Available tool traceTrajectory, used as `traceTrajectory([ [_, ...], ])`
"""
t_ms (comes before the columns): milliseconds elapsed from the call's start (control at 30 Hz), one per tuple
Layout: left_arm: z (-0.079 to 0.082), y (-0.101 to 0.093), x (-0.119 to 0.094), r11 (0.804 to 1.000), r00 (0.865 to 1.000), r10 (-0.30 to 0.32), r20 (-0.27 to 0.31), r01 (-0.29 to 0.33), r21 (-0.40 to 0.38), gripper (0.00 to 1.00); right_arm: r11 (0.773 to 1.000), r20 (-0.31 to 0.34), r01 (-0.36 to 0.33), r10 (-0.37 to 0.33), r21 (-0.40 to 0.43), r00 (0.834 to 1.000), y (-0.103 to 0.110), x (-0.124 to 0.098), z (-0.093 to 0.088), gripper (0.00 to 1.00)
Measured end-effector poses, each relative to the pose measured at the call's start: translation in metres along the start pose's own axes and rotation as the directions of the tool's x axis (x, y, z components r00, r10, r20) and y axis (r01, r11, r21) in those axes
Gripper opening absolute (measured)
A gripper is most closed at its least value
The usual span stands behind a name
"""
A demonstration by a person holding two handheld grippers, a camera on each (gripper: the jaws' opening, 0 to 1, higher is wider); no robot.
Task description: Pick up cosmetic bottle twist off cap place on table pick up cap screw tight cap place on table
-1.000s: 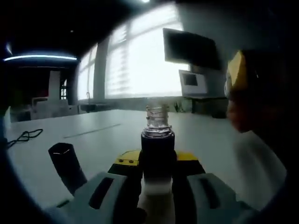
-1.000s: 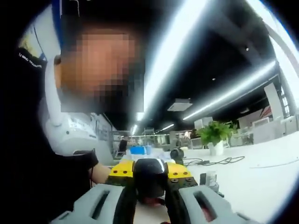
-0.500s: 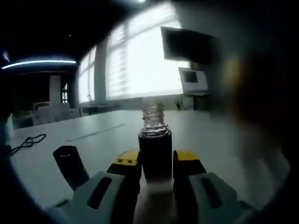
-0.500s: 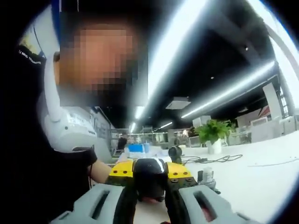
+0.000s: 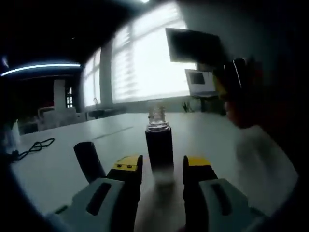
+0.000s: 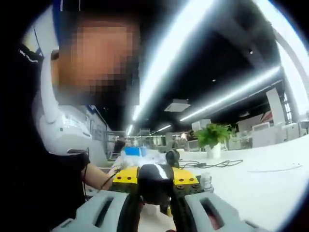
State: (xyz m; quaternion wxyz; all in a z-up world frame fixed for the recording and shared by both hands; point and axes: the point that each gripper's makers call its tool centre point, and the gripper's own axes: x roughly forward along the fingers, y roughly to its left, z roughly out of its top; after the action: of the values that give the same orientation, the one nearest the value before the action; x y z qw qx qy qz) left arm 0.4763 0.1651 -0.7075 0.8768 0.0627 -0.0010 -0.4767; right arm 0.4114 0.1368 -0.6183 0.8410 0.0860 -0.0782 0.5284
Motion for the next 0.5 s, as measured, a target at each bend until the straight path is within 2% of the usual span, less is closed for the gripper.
traceTrajectory([
  [133,0.003,-0.001,-0.017,1.000,1.000,0.003,0.025,-0.003,0.000,0.24,0.999,-0.019,0.044,-0.044,-0.009,0.999,-0.008,0.000,-0.007,0.17],
  [200,0.015,-0.001,-0.026,0.997,0.997,0.013,0.077,-0.018,0.070,0.23,0.997,-0.037,0.076,-0.076,-0.015,0.996,-0.013,0.000,-0.013,0.17],
  [233,0.018,-0.002,-0.030,0.993,0.996,0.016,0.087,-0.026,0.113,0.23,0.993,-0.059,0.113,-0.114,-0.019,0.992,-0.020,-0.001,-0.018,0.17],
  [433,0.013,0.000,-0.040,0.996,0.997,0.036,0.074,-0.043,0.081,0.23,0.965,-0.108,0.255,-0.260,-0.057,0.960,-0.046,-0.010,-0.034,0.17],
  [500,0.015,0.002,-0.041,0.998,0.995,0.031,0.091,-0.035,0.053,0.23,0.952,-0.119,0.298,-0.305,-0.072,0.945,-0.053,-0.015,-0.038,0.17],
])
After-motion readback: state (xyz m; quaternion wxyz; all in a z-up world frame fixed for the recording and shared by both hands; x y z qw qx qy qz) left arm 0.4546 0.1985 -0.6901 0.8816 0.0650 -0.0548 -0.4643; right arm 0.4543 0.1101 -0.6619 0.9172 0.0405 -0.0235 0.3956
